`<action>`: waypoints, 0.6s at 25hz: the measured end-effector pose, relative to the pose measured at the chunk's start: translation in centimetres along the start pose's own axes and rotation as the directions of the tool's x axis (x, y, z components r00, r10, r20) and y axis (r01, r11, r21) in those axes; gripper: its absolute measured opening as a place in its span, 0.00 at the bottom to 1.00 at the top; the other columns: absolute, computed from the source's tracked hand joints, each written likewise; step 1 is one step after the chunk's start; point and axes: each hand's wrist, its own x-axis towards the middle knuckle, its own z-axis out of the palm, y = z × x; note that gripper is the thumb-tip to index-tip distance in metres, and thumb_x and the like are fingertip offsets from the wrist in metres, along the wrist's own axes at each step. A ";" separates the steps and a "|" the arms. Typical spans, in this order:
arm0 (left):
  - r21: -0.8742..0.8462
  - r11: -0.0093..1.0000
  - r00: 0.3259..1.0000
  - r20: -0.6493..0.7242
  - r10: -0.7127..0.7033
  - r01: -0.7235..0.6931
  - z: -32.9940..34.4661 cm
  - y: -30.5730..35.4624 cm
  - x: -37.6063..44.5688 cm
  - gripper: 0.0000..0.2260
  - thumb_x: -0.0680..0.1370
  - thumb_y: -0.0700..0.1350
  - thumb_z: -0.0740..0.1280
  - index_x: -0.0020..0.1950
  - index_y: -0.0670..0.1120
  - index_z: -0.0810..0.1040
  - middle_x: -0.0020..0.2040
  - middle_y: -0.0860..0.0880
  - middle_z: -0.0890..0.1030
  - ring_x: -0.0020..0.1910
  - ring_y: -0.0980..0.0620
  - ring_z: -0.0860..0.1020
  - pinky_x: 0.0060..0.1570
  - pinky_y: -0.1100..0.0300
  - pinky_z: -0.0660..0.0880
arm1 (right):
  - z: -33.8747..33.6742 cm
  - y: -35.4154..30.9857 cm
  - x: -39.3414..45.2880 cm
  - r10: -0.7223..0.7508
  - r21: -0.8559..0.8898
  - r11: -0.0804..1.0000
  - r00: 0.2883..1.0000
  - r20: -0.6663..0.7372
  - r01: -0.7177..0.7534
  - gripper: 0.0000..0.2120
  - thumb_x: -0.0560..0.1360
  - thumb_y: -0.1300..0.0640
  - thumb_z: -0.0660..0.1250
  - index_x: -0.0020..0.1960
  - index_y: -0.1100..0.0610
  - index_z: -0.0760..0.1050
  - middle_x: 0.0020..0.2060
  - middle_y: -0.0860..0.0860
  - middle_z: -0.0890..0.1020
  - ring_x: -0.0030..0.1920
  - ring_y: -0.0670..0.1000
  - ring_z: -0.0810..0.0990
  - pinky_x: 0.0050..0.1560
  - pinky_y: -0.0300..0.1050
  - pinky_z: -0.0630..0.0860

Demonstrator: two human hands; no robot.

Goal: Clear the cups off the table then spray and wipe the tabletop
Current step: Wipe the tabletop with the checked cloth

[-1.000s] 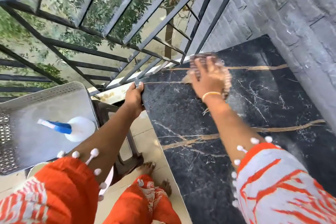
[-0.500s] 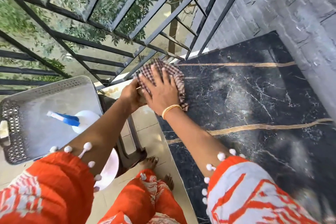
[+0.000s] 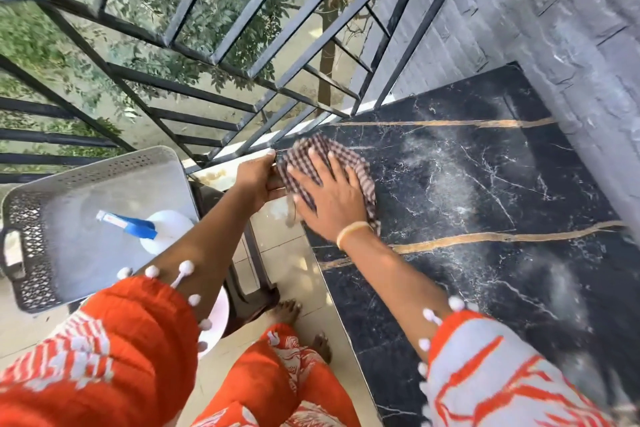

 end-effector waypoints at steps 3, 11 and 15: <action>0.107 0.993 0.995 -0.082 0.053 -0.045 0.3 0.4 0.1 0.11 0.82 0.49 0.61 0.43 0.46 0.77 0.35 0.48 0.80 0.25 0.52 0.74 0.22 0.65 0.71 | -0.5 0.0 3.6 0.092 -0.006 0.996 0.996 0.001 -0.092 0.25 0.78 0.38 0.51 0.75 0.37 0.58 0.78 0.51 0.56 0.77 0.61 0.56 0.73 0.63 0.57; 0.927 -0.110 0.657 0.335 0.675 -0.359 4.2 -3.6 -1.5 0.26 0.81 0.51 0.57 0.78 0.47 0.56 0.80 0.43 0.51 0.79 0.44 0.51 0.75 0.44 0.51 | 0.0 9.4 -7.1 0.077 -0.061 0.995 0.995 0.056 -0.073 0.27 0.78 0.33 0.45 0.76 0.35 0.49 0.79 0.47 0.48 0.78 0.57 0.52 0.75 0.63 0.52; 0.823 -0.308 0.653 0.566 0.503 -0.477 6.9 -6.8 -1.7 0.26 0.83 0.56 0.51 0.80 0.50 0.52 0.81 0.48 0.49 0.79 0.48 0.48 0.76 0.45 0.47 | 0.3 23.0 -12.9 0.584 -0.006 0.808 0.804 -0.112 -0.589 0.29 0.75 0.36 0.47 0.75 0.40 0.58 0.78 0.52 0.56 0.73 0.61 0.63 0.72 0.63 0.62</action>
